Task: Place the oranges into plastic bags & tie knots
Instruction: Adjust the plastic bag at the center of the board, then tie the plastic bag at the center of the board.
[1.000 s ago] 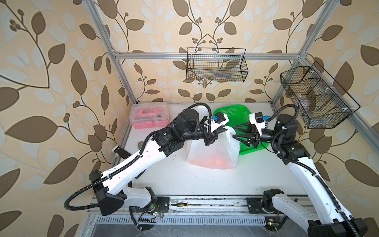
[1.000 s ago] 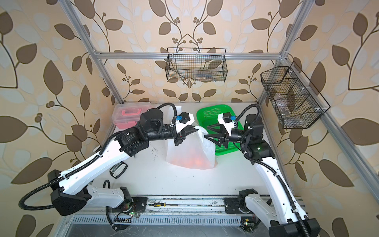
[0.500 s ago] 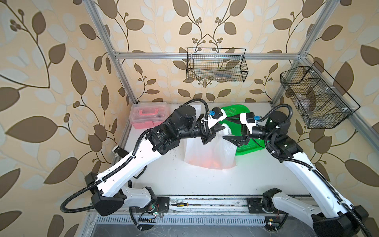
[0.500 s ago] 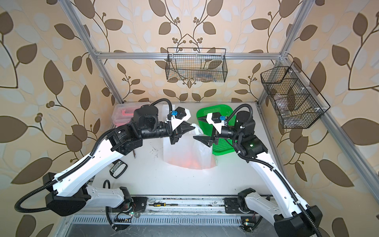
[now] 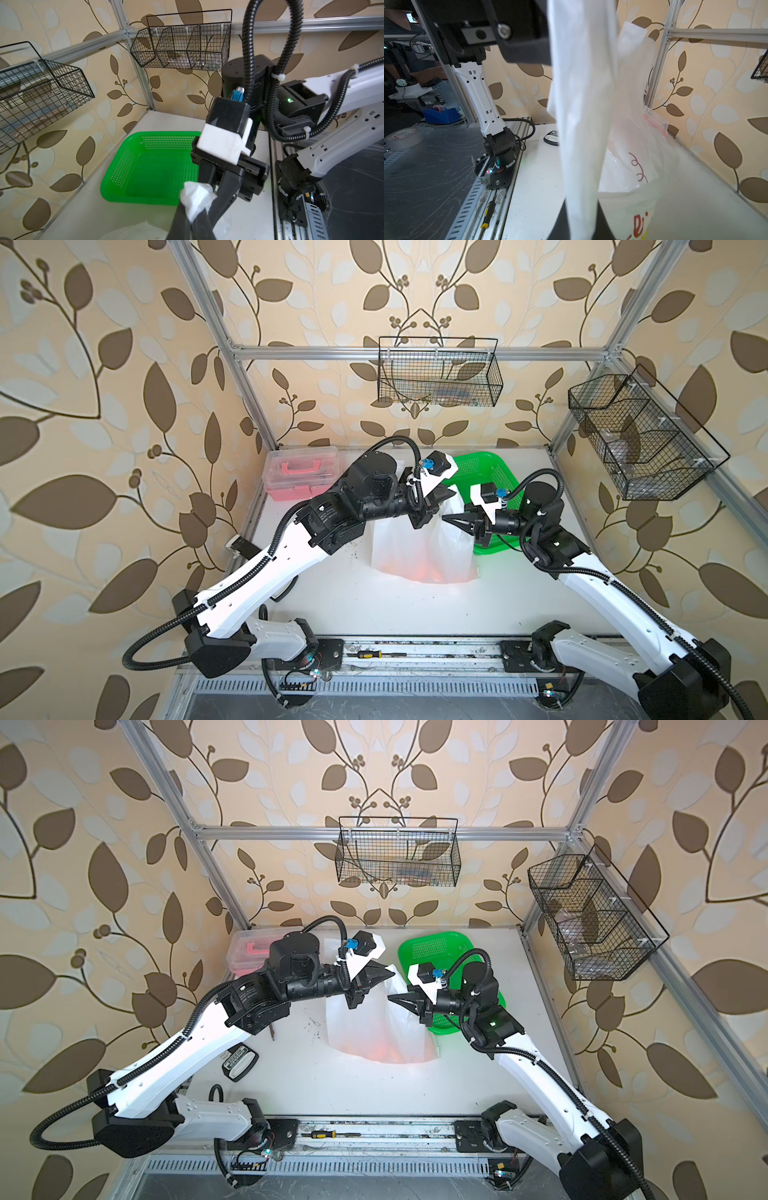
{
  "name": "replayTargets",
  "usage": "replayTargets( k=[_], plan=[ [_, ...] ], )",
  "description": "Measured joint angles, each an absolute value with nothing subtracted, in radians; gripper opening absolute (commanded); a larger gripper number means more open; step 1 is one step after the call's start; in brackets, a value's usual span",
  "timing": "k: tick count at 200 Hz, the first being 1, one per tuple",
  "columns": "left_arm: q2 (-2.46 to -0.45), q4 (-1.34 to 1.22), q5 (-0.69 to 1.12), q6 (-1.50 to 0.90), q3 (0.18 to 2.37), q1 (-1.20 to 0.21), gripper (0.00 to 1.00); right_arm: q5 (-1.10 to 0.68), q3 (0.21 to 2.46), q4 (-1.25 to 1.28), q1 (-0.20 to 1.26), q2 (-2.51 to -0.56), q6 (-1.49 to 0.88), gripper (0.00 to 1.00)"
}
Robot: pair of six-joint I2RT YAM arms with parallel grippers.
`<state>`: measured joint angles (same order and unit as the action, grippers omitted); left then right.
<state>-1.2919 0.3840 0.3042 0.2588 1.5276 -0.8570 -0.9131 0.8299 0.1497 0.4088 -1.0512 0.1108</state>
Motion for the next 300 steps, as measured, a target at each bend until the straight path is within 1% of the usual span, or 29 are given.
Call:
replayTargets(
  k=[18,20,26,30,40,48,66,86,92,105,134,155,181,209,244,257,269,300],
  plan=[
    [-1.292,0.381,0.300,0.257,1.518,-0.857,0.00,-0.908,0.803,0.194,0.410,-1.061,0.082,0.00],
    [-1.292,0.381,0.299,0.257,1.517,-0.857,0.04,-0.908,0.799,0.200,0.410,-1.061,0.076,0.00],
    [-1.292,0.382,0.295,0.258,1.515,-0.857,0.25,-0.905,0.789,0.214,0.410,-1.061,0.068,0.00],
    [-1.292,0.379,0.291,0.255,1.512,-0.857,0.32,-0.903,0.783,0.221,0.410,-1.061,0.064,0.00],
    [-1.288,0.364,0.278,0.255,1.504,-0.857,0.42,-0.895,0.768,0.229,0.410,-1.060,0.054,0.00],
    [-1.278,0.348,0.266,0.250,1.491,-0.856,0.54,-0.887,0.759,0.229,0.410,-1.060,0.048,0.00],
    [-1.221,0.325,0.226,0.248,1.434,-0.847,0.68,-0.877,0.749,0.227,0.403,-1.053,0.042,0.00],
    [-1.104,0.299,0.188,0.219,1.319,-0.807,0.78,-0.871,0.748,0.218,0.384,-1.033,0.042,0.00],
    [-1.057,0.292,0.173,0.204,1.274,-0.785,0.79,-0.871,0.748,0.215,0.379,-1.025,0.042,0.00],
    [-0.955,0.279,0.149,0.172,1.186,-0.730,0.86,-0.870,0.748,0.204,0.370,-1.008,0.043,0.00],
    [-0.788,0.249,0.121,0.094,1.023,-0.613,0.96,-0.870,0.748,0.190,0.366,-0.982,0.046,0.00],
    [-0.752,0.229,0.123,0.047,0.947,-0.553,0.99,-0.871,0.748,0.178,0.366,-0.982,0.046,0.00],
    [-0.795,0.196,0.169,-0.007,0.894,-0.463,0.99,-0.871,0.748,0.168,0.366,-0.982,0.047,0.00],
    [-0.886,0.109,0.289,-0.052,0.865,-0.384,0.99,-0.871,0.748,0.164,0.366,-0.982,0.049,0.00],
    [-0.981,-0.024,0.456,-0.076,0.860,-0.378,0.99,-0.871,0.748,0.160,0.366,-0.982,0.049,0.00],
    [-1.008,-0.070,0.502,-0.080,0.860,-0.378,0.95,-0.871,0.748,0.159,0.366,-0.982,0.049,0.00],
    [-1.034,-0.107,0.535,-0.082,0.860,-0.379,0.90,-0.871,0.748,0.157,0.366,-0.982,0.049,0.00],
    [-1.097,-0.163,0.615,-0.084,0.862,-0.378,0.69,-0.871,0.748,0.150,0.366,-0.980,0.049,0.00]
  ],
)
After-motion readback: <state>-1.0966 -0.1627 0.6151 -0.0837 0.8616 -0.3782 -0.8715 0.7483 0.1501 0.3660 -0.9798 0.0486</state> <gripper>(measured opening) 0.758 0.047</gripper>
